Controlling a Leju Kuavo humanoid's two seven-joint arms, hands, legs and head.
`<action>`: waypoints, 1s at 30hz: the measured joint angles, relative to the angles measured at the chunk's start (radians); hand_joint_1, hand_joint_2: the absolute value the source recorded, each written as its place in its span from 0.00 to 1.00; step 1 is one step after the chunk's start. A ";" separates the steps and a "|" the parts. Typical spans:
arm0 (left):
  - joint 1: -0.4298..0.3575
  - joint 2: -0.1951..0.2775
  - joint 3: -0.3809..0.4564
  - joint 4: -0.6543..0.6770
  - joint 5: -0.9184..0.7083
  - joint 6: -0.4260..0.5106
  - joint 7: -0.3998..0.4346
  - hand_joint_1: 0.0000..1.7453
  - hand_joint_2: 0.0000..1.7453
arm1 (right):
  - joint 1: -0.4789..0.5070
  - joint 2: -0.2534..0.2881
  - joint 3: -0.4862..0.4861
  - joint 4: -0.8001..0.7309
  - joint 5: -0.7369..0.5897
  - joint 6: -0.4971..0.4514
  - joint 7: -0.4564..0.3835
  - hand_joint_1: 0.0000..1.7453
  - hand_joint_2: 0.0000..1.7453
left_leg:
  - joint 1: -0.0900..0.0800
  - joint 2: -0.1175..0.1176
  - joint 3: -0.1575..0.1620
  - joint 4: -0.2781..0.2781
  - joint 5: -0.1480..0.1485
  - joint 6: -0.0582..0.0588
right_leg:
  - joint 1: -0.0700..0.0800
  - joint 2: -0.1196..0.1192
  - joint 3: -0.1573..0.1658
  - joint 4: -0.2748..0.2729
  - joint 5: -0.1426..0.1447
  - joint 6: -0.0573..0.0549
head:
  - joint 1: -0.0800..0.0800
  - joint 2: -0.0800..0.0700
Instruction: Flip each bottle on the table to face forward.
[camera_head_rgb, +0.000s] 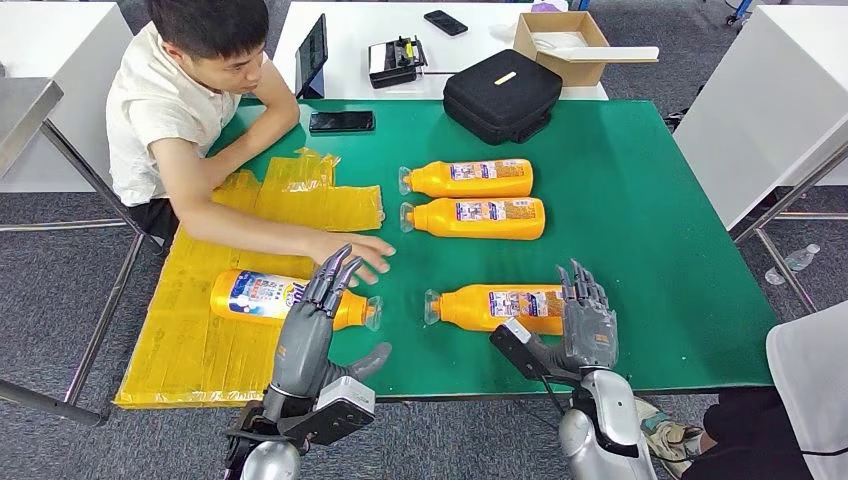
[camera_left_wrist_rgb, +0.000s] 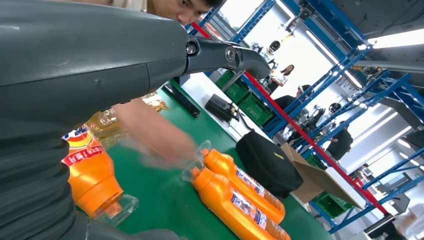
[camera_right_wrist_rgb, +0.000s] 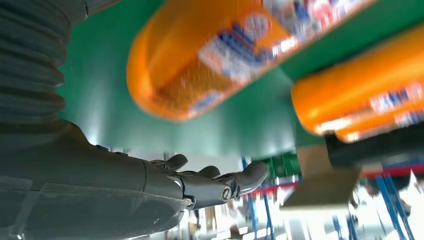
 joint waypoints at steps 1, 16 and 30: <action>0.000 0.000 0.000 0.000 -0.001 0.000 0.000 0.00 1.00 | -0.003 -0.001 0.000 0.006 -0.003 0.005 0.000 0.00 1.00 | 0.000 0.000 0.000 0.000 0.000 0.000 | 0.000 0.000 0.000 0.000 0.000 0.000 | 0.000 0.000; -0.006 0.000 -0.018 0.007 -0.014 -0.013 0.002 0.00 1.00 | -0.095 -0.040 0.005 0.160 -0.045 0.066 -0.003 0.00 1.00 | 0.000 0.000 0.000 0.000 0.000 0.000 | 0.000 0.000 0.000 0.000 0.000 0.000 | 0.000 0.000; -0.018 0.000 -0.050 0.023 -0.002 -0.024 0.004 0.00 1.00 | -0.230 -0.139 0.072 0.380 -0.073 0.124 0.011 1.00 1.00 | 0.000 0.001 0.009 0.000 -0.001 0.000 | 0.000 0.000 -0.001 -0.001 0.000 0.000 | 0.000 0.000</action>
